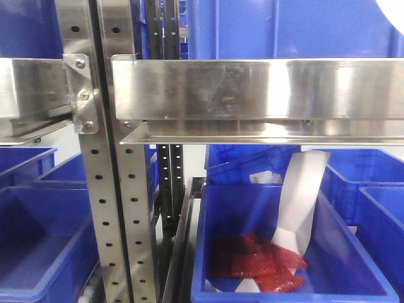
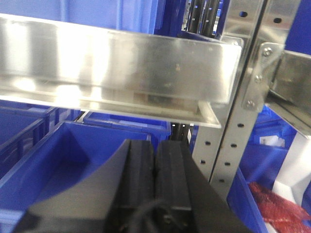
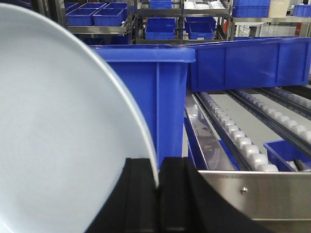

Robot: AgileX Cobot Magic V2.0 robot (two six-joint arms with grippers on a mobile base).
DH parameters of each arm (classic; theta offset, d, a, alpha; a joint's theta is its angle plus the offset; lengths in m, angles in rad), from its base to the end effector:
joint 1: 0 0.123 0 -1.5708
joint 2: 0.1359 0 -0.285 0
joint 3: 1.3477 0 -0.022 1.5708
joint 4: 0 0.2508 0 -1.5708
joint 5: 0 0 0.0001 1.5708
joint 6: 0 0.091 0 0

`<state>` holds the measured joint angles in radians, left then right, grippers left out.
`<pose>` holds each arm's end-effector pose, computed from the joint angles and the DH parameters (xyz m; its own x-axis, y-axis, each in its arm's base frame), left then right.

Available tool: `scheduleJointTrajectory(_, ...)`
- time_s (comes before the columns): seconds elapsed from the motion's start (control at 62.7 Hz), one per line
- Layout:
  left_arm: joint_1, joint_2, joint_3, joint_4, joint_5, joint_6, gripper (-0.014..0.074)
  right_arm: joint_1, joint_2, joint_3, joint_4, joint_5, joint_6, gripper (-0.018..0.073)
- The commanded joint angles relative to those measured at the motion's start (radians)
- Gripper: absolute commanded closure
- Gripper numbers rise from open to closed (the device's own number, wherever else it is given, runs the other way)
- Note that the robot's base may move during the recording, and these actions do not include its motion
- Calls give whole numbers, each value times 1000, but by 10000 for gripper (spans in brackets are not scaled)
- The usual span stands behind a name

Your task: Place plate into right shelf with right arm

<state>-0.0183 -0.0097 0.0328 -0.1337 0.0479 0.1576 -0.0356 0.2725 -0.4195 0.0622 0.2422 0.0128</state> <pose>0.0571 -0.0016 0.1983 0.0172 0.0237 -0.9996 0.0243 0.9994 0.0241 0.0683 -0.0011 0.3150 -0.0060 0.0734 -0.9973 0.0212 0.9971 0.0732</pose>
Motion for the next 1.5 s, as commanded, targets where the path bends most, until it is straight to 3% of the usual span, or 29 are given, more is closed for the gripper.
scheduleJointTrajectory(0.0,-2,-10,10,-8,-90,-7,724,-8,7,-30,1,-91,-5,507)
scheduleJointTrajectory(0.861,-2,-10,10,-8,-90,-7,724,-7,8,-46,20,-169,4,507)
scheduleJointTrajectory(1.116,-2,-10,10,-8,-90,-7,724,-6,123,-337,62,-155,4,507)
scheduleJointTrajectory(1.483,-2,-10,10,-8,-90,-7,724,7,579,-739,65,-116,4,507)
